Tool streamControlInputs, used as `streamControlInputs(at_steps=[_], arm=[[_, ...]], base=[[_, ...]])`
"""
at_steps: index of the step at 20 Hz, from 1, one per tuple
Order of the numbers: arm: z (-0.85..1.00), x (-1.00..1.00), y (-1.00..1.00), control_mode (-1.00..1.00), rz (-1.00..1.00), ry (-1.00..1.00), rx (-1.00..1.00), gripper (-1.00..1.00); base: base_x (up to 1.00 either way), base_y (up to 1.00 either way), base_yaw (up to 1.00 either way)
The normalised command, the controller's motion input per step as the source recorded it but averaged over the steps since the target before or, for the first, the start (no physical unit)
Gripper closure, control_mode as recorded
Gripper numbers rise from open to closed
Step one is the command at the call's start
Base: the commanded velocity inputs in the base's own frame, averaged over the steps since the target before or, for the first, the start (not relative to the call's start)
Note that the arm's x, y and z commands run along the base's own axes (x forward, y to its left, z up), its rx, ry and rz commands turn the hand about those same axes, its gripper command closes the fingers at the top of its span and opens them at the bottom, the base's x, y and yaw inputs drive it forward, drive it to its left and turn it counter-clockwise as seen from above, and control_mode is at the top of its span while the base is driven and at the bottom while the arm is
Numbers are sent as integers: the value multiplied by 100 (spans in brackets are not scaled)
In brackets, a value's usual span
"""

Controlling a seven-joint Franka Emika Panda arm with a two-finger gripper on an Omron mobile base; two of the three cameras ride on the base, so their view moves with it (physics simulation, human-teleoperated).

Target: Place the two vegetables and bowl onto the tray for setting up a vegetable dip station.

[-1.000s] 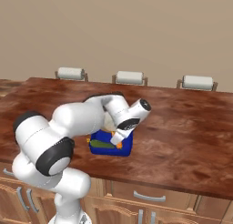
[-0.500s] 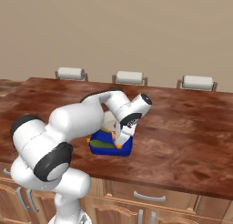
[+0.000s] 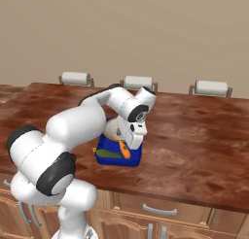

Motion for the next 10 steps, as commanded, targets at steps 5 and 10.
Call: streamControlInputs(at_steps=[5,10], arm=[[25,-28,2,-100,32,-1,-15,-100],[17,-34,0,-100,32,-15,-12,-100]], base=[[0,0,0],[0,0,0]])
